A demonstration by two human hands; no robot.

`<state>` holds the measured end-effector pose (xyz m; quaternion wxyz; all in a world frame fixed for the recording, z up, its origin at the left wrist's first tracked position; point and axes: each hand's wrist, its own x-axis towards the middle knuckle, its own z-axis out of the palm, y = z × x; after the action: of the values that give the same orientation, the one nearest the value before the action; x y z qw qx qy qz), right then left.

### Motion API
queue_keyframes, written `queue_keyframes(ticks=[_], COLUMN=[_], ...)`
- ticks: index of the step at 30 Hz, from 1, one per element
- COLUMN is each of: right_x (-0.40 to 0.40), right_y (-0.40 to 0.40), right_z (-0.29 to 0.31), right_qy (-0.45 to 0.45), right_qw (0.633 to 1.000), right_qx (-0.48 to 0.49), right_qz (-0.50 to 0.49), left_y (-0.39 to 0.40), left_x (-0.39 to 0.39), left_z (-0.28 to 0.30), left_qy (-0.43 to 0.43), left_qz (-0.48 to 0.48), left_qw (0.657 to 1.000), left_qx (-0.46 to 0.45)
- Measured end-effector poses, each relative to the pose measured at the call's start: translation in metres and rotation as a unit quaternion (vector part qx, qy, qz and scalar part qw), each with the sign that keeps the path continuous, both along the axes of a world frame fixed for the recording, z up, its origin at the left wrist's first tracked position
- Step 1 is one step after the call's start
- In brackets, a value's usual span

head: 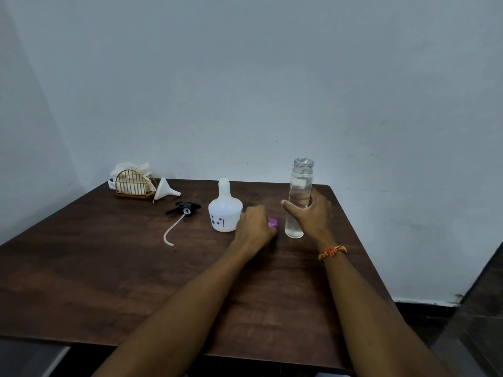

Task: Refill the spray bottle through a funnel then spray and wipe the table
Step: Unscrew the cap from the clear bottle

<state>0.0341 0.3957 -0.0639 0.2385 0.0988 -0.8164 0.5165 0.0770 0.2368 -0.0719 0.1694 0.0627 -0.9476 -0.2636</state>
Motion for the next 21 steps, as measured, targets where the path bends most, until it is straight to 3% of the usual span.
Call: queue_keyframes(ticks=[5, 8, 12, 15, 18, 21], right_x=[0.004, 0.005, 0.003, 0.003, 0.006, 0.005], right_y=[-0.002, -0.003, -0.003, -0.004, -0.006, -0.006], right_z=[0.001, 0.004, 0.004, 0.004, 0.004, 0.003], right_qy=[0.004, 0.010, 0.010, 0.010, 0.013, 0.009], right_qw=[1.000, 1.000, 0.999, 0.999, 0.999, 0.999], right_qx=[0.012, 0.022, 0.030, 0.032, 0.033, 0.023], right_qz=[0.011, 0.015, 0.011, 0.013, 0.016, 0.029], left_y=[0.002, -0.001, -0.019, -0.042, -0.081, -0.132], left_x=[0.000, 0.002, 0.010, 0.026, 0.029, 0.012], left_z=[-0.001, 0.012, 0.050, 0.076, 0.093, 0.097], left_qy=[-0.013, 0.064, 0.153, 0.281, 0.420, 0.424], left_qz=[-0.021, -0.007, -0.052, -0.067, 0.012, 0.115], left_qw=[0.999, 0.995, 0.987, 0.955, 0.897, 0.880], left_qx=[-0.043, -0.075, -0.004, 0.066, 0.137, 0.177])
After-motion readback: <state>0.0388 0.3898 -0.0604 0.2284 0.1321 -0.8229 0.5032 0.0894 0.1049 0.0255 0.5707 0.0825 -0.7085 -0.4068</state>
